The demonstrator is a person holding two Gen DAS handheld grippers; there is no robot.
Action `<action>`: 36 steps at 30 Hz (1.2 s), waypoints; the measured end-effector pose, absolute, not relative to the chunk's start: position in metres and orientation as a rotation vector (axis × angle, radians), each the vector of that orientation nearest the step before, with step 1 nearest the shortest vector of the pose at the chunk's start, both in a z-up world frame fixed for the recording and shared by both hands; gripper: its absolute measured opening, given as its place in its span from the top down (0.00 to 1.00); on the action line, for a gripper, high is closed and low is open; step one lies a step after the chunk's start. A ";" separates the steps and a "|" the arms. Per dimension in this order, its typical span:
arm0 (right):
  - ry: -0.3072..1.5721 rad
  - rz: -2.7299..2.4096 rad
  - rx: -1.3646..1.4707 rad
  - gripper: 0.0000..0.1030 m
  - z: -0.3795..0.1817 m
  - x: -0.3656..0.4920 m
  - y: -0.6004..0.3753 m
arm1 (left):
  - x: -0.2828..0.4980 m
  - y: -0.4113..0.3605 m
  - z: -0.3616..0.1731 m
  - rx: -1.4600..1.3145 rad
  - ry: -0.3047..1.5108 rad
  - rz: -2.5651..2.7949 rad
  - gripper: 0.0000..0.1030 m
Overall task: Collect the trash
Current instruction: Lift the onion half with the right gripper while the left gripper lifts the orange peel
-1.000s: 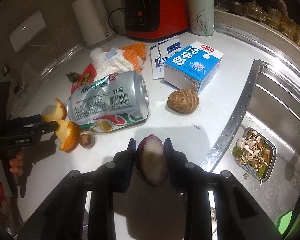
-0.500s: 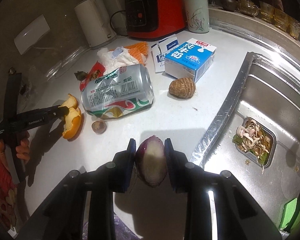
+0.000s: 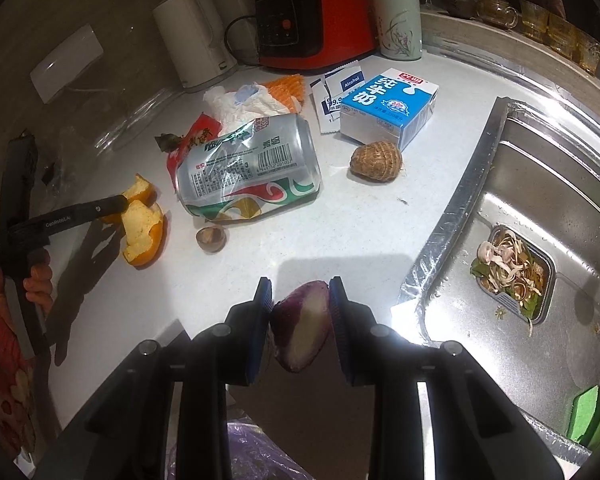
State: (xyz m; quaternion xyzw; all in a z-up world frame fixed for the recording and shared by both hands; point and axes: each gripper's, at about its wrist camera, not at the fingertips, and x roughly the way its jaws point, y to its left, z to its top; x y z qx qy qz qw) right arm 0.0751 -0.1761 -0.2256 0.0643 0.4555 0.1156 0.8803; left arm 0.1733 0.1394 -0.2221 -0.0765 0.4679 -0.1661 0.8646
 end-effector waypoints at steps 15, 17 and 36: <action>0.941 0.279 0.124 0.77 -0.232 0.087 -0.162 | 0.177 0.174 -0.198 -0.279 0.933 -0.341 0.77; 0.951 0.285 0.129 0.77 -0.234 0.090 -0.163 | 0.180 0.175 -0.197 -0.276 0.930 -0.331 0.77; 0.977 0.288 -0.002 0.61 -0.244 0.073 -0.138 | 0.175 0.199 -0.224 -0.207 0.963 -0.261 0.77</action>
